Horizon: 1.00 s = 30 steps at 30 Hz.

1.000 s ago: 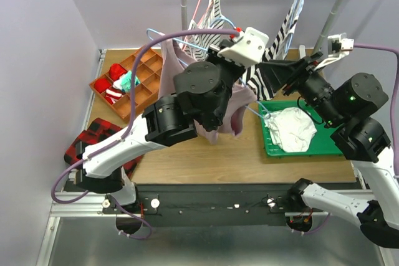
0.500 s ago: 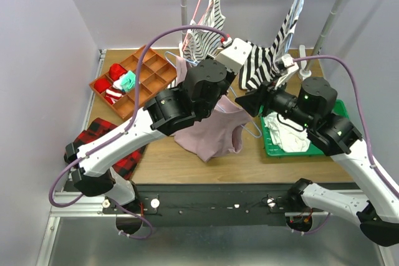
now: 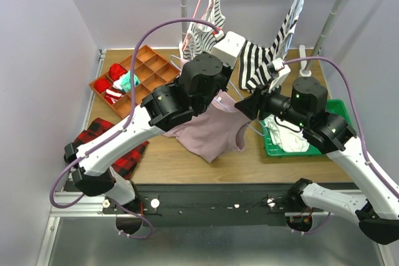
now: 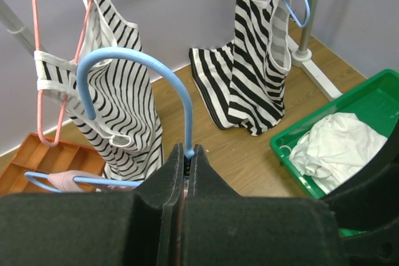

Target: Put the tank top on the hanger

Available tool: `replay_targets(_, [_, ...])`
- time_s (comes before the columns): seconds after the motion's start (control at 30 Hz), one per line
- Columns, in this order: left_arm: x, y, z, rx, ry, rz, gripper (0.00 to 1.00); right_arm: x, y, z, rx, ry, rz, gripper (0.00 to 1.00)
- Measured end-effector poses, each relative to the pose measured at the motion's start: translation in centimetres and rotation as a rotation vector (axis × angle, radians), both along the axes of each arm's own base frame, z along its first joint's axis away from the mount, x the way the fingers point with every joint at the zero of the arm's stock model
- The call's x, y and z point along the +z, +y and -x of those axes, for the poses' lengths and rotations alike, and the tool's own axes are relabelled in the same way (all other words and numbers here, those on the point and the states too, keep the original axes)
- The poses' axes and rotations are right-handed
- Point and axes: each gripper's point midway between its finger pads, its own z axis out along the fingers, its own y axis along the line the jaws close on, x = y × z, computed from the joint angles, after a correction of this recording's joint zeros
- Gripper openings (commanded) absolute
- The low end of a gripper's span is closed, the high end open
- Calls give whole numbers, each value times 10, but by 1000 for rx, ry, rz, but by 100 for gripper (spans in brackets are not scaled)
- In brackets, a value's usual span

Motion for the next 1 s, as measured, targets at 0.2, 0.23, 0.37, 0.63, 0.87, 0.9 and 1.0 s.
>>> replay_targets(0.2, [1,-8,-1,-12,17,33,0,-9,-6,7,0,6,9,12])
replay_targets(0.23, [0,-10,-1,-13,22,36,0,-11,-8,8,-3,6,15,6])
replay_targets(0.37, [-6,-18,-2,-30,44,47,18,-11,-11,15,8,0,24,1])
replay_targets(0.63, [-3,-26,4,-73,60,97,87,-12,-30,22,-52,1,40,1])
replay_targets(0.87, [8,-19,11,-90,52,142,99,-16,-48,22,-150,41,67,1])
replay_targets(0.9, [11,-16,14,-95,48,154,99,-16,-50,21,-160,42,67,1])
replay_targets(1.0, [19,-6,21,-103,39,188,99,-9,-56,16,-213,48,64,1])
